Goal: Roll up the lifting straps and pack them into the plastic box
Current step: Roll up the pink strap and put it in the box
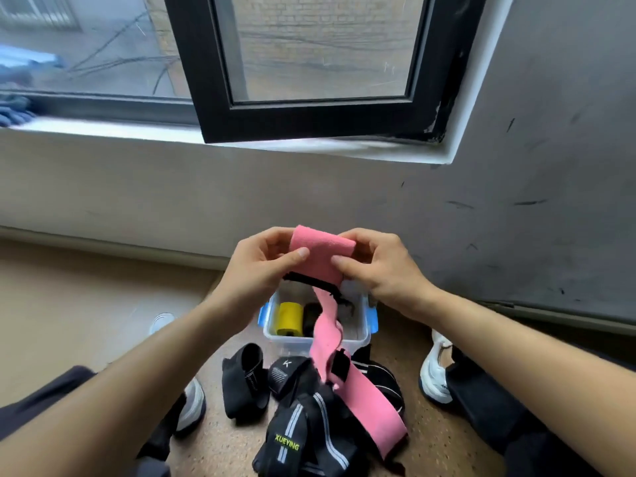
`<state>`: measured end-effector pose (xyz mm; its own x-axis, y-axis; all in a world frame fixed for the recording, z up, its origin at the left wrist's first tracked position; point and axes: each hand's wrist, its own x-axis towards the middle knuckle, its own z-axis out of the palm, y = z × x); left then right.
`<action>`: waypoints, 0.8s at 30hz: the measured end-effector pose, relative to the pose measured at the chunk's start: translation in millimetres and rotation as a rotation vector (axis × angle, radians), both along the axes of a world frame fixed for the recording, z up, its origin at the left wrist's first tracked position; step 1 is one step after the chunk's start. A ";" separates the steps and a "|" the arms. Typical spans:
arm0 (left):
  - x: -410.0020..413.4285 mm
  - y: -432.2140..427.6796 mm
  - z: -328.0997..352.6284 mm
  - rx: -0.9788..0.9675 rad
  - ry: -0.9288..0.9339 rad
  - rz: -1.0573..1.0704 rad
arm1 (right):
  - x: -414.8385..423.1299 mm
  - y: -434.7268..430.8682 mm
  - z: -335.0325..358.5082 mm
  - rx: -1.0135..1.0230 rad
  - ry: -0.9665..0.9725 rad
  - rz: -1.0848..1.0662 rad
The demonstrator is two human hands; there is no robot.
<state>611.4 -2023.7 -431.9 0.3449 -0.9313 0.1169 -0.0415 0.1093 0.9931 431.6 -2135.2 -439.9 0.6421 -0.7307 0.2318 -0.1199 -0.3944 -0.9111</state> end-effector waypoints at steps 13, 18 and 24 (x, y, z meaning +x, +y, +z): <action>4.1 25.3 70.5 -0.514 -0.724 -0.037 | -2.9 27.0 101.8 0.354 0.032 0.246; 6.1 29.5 113.6 -0.643 -0.647 0.048 | 5.8 38.5 154.4 0.340 -0.032 0.228; 6.7 26.6 184.9 -0.629 -0.568 0.179 | 21.8 46.5 219.2 0.366 -0.119 0.105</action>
